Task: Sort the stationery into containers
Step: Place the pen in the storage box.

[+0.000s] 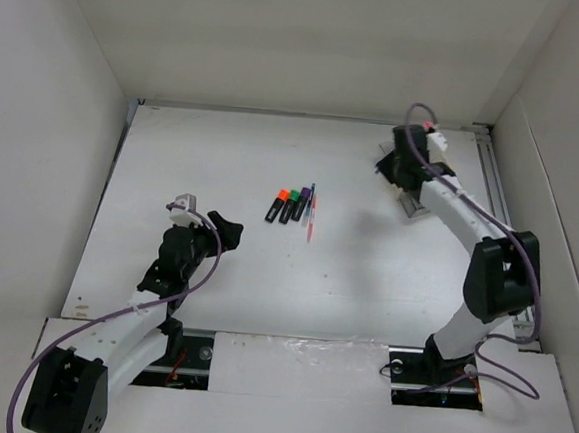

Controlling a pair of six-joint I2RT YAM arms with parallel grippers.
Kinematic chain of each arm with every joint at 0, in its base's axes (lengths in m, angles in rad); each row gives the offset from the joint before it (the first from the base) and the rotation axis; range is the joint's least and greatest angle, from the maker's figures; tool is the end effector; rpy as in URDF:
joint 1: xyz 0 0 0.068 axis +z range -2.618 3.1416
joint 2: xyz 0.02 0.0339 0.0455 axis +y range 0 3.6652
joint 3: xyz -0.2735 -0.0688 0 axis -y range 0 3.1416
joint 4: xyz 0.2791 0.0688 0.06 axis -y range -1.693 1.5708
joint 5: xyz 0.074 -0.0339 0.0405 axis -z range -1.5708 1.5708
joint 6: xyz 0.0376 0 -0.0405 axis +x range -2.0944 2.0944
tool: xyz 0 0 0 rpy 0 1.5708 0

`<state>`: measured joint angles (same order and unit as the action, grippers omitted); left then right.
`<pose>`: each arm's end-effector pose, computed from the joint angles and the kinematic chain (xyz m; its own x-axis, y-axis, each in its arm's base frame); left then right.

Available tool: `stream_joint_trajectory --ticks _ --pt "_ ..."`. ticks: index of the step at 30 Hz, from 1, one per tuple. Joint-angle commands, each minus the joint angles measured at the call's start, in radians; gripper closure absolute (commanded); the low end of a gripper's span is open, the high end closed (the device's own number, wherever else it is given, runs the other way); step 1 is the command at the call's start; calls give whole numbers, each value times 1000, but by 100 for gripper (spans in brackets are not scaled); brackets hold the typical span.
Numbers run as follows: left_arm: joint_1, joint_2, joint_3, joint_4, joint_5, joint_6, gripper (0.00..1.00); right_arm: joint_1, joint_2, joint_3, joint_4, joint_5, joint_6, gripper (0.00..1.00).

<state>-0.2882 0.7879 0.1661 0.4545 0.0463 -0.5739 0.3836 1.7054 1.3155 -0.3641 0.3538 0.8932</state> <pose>0.1902 -0.0582 0.1750 -0.3120 -0.4732 -0.8239 0.1885 0.8191 -0.5418 0.3919 0.1441 0.2591 -0.4890 0.5907 -0.6418 0.4213 0.8042 0.4192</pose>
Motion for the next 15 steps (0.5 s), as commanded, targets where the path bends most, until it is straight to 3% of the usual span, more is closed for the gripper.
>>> stream_joint_trajectory --ticks 1,5,15 --pt "-3 1 24 58 18 14 28 -158 -41 34 54 -105 169 100" --pt "-3 13 24 67 29 14 28 -313 -30 34 96 -261 298 100" --pt "-3 24 24 85 29 14 28 -434 80 57 129 -440 473 100"
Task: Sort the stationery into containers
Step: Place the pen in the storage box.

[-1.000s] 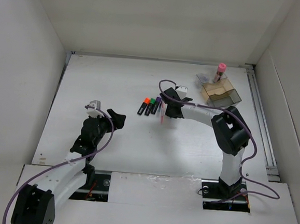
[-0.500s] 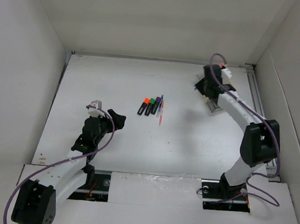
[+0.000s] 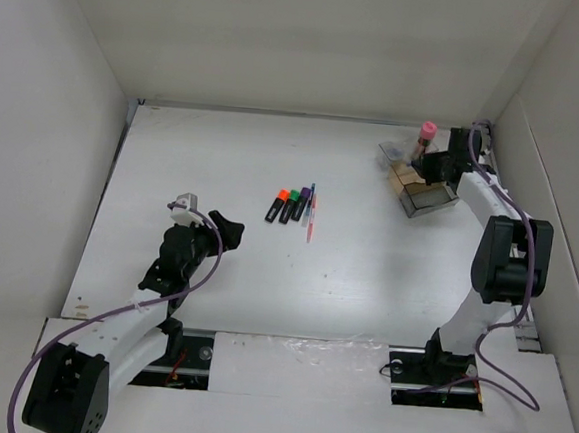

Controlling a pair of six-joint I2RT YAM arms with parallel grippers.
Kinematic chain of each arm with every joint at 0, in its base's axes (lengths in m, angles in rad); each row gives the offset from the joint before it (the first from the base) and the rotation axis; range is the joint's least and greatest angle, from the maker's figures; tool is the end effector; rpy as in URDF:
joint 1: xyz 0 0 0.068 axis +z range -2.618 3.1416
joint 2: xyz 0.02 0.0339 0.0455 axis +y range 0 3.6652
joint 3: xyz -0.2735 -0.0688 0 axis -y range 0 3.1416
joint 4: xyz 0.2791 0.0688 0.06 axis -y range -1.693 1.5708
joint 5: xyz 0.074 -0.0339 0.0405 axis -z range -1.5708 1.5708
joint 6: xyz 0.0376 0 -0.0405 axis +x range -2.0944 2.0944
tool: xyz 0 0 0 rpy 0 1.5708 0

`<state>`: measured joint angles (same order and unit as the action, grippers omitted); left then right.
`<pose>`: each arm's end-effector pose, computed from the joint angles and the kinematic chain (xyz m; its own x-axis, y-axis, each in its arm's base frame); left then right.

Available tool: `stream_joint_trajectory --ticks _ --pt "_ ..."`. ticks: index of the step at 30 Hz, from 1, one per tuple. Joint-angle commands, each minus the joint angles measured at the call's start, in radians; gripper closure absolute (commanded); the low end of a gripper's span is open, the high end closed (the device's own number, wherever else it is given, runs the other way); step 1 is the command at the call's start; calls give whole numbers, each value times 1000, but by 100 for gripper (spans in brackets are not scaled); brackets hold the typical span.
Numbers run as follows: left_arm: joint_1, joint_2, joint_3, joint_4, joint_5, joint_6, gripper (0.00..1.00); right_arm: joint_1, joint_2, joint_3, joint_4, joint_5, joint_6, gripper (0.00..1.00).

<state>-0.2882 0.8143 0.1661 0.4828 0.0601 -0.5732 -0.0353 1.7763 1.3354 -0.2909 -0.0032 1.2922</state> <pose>0.1921 -0.0593 0.1734 -0.3173 -0.4706 -0.8233 0.2005 0.8153 -0.5432 0.4366 -0.0153 0.2418 -0.1520 0.9674 -0.2025 0.6511 0.2522 0.7159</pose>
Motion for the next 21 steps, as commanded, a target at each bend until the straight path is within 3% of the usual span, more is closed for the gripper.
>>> stream_joint_trajectory --ticks 1,12,14,15,18,21 --pt "-3 -3 24 57 15 13 28 -15 18 48 56 -83 75 100" --pt "-3 17 24 68 35 13 28 -25 17 -33 85 -60 108 100" --pt "-3 17 24 68 35 13 28 -25 26 -33 85 -60 108 94" --pt "-3 8 24 68 35 13 28 -25 26 -33 85 -60 108 82" --pt "-3 8 24 68 35 13 28 -25 26 -44 85 -47 108 59" --pt "-3 8 24 68 35 13 28 -25 -10 -65 98 -47 99 49"
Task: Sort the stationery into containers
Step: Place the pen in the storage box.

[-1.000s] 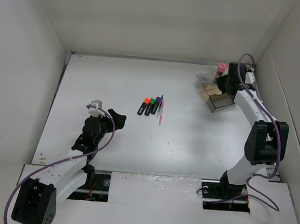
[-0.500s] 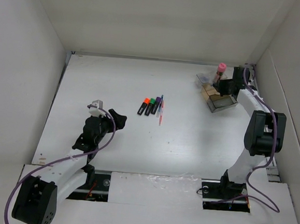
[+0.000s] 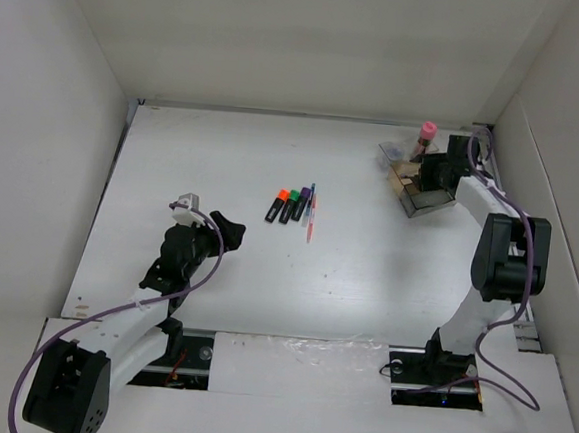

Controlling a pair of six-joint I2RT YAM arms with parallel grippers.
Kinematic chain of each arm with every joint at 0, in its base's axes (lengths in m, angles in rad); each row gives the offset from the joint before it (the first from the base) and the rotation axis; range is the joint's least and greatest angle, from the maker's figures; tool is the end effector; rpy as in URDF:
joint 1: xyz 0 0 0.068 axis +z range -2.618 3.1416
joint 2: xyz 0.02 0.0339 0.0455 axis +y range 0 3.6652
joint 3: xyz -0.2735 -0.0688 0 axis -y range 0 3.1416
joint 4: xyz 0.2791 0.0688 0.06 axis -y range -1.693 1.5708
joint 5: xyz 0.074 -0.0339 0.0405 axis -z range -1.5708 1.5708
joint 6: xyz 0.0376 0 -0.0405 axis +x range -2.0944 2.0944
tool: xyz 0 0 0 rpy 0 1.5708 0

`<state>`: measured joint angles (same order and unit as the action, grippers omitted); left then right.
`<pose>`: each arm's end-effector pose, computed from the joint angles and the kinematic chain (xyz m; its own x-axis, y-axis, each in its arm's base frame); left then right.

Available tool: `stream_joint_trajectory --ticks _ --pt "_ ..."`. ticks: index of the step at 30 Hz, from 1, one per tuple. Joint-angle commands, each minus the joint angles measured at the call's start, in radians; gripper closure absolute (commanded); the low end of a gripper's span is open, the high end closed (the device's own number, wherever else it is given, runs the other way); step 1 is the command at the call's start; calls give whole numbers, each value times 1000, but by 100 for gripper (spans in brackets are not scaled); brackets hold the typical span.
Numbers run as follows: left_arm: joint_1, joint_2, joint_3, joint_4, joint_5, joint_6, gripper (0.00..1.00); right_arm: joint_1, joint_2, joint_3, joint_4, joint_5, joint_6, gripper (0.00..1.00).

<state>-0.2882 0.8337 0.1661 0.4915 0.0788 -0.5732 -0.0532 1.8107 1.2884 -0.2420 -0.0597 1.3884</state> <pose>0.1931 -0.0603 0.1708 -0.3351 -0.4646 -0.8197 0.2094 0.8115 -0.5455 0.4368 -0.0210 0.2147 -0.1154 0.9892 -0.0903 0.6814 0.1450 0.7174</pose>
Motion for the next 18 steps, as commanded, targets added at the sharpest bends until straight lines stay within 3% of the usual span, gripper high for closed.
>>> stream_joint_trajectory --ticks 1,4,7,10,11,14,18 --pt "-3 -12 24 59 16 13 28 -7 -60 -18 49 9 -11 46" --pt "-3 -12 24 59 16 13 28 -7 -129 -18 40 46 -44 46" --pt "-3 -21 15 59 16 4 28 50 -206 -28 49 67 -122 55" --pt "-3 -31 15 59 16 4 28 177 -241 -28 49 136 -204 70" --pt "-3 -31 15 59 16 4 28 214 -241 -28 37 152 -256 83" --pt "-3 -53 15 48 16 4 28 375 -182 12 -12 208 -362 100" --pt "-3 -82 15 29 7 4 28 551 -56 81 -91 354 -440 100"
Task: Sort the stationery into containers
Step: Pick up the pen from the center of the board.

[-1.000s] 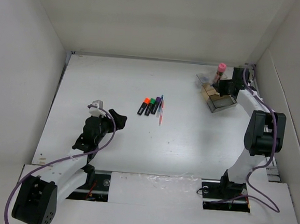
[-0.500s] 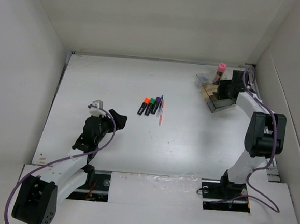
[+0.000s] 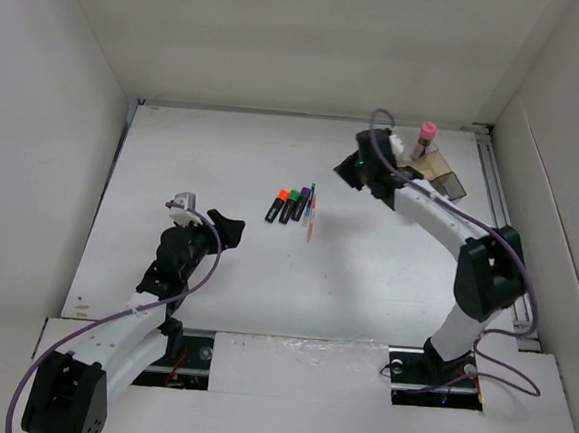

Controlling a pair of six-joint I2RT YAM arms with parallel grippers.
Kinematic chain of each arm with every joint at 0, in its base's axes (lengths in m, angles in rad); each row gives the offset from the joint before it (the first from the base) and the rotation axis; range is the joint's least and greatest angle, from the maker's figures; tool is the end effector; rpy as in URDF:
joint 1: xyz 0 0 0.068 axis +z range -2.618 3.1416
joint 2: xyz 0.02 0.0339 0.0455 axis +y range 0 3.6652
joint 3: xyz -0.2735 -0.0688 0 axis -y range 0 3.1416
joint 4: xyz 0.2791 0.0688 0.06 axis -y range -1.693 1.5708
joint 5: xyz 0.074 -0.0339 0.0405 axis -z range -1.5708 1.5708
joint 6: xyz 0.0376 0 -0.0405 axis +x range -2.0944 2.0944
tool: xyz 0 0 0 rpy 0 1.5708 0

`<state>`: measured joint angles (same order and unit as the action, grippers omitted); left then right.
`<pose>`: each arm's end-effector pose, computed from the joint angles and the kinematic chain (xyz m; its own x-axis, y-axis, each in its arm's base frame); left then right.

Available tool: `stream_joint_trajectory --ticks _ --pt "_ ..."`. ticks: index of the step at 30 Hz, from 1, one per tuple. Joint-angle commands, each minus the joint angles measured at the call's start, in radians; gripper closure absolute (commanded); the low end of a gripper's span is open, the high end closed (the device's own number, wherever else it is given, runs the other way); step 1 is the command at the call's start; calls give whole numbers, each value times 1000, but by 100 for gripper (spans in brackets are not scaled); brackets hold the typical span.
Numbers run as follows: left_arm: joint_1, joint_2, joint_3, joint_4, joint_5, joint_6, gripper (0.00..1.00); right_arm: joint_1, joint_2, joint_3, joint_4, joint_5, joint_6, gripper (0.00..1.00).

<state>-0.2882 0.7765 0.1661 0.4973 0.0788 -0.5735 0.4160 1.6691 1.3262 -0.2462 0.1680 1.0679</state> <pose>0.1897 -0.0593 0.1818 -0.2853 -0.4796 -0.8298 0.2423 0.8016 -0.5466 0.3887 0.1649 0.2866 -0.4826 0.7312 -0.4821 0.3146 0.6585 0.6837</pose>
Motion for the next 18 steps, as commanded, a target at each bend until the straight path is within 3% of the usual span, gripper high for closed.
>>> stream_joint_trajectory --ticks 1,3,4,5,8,13,18 --pt "-3 -25 15 23 7 4 28 105 113 60 -102 146 -120 99" --pt "-3 -34 6 23 7 4 28 162 185 114 -139 171 -147 86" --pt "-3 -34 6 23 7 4 28 177 205 131 -148 171 -148 73" --pt "-3 -45 6 23 7 4 28 193 222 145 -157 207 -157 68" --pt "-3 -45 6 14 7 4 28 239 282 194 -197 251 -166 61" --pt "-3 -57 6 14 -2 4 28 274 323 197 -232 288 -166 61" --pt "-3 -46 6 34 7 4 28 274 333 162 -232 288 -166 68"
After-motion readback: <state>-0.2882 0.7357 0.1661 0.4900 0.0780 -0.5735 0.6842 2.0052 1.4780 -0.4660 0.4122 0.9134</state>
